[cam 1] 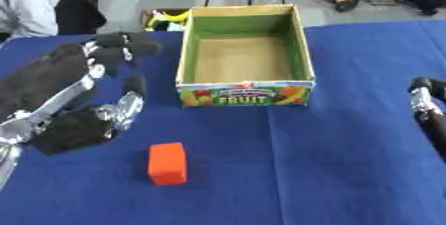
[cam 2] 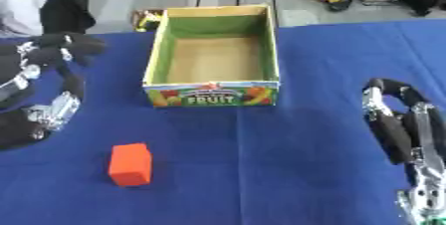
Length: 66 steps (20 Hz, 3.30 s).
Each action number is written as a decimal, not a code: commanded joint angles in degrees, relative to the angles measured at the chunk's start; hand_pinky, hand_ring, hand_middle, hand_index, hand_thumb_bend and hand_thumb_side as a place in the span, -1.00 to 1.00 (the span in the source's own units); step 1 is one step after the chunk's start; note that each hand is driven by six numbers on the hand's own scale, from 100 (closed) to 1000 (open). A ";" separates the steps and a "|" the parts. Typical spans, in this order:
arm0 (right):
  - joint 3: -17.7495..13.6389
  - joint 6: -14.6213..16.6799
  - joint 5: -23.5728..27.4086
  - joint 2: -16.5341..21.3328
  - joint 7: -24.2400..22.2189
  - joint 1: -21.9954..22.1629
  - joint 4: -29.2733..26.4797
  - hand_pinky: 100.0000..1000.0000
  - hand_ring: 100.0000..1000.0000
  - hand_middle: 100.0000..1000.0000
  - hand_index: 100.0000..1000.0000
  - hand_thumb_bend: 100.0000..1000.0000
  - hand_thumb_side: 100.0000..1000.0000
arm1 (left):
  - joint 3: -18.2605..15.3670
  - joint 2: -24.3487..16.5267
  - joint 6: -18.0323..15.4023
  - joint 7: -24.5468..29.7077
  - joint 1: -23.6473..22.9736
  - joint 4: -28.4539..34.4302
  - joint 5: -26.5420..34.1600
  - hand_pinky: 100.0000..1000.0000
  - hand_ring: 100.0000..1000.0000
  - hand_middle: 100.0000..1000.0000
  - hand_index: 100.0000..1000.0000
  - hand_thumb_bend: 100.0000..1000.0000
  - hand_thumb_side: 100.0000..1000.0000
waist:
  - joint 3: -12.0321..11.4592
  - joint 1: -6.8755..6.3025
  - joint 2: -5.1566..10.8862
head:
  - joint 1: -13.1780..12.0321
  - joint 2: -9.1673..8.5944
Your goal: Pick up objects on the table and place them in the box.
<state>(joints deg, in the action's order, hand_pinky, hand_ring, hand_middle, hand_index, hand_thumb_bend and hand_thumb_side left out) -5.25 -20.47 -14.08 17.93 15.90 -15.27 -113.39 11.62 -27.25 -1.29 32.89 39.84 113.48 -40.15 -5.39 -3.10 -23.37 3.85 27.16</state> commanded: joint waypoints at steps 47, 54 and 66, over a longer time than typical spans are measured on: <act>-0.16 -1.06 0.08 0.23 -0.35 -0.01 -1.20 0.43 0.87 0.34 0.48 -1.00 0.35 | 5.14 -2.10 3.06 19.08 -3.19 -4.23 -10.49 0.34 0.51 0.56 1.00 0.20 0.93 | 0.33 -0.32 0.94 | -0.19 -0.25; -0.21 -1.30 0.09 0.15 -0.57 0.08 -1.20 0.43 0.87 0.33 0.48 -1.00 0.34 | 4.55 -1.18 3.89 18.67 -3.13 -4.41 -12.72 0.31 0.49 0.54 1.00 0.06 0.98 | 0.52 -0.38 0.81 | -0.15 -0.37; -0.29 -1.70 0.19 0.04 -0.73 0.07 -1.20 0.43 0.87 0.31 0.47 -1.00 0.34 | 5.42 1.01 5.33 16.20 -1.99 -8.55 -13.32 0.24 0.41 0.54 0.94 -0.20 0.81 | 0.99 -0.46 0.39 | -0.44 -0.66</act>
<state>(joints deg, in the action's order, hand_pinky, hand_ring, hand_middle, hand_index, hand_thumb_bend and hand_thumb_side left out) -5.27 -22.08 -14.06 17.44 15.10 -15.01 -113.39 17.17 -25.80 4.09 49.31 36.90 104.88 -53.03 -4.35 -3.70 -24.02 3.61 27.09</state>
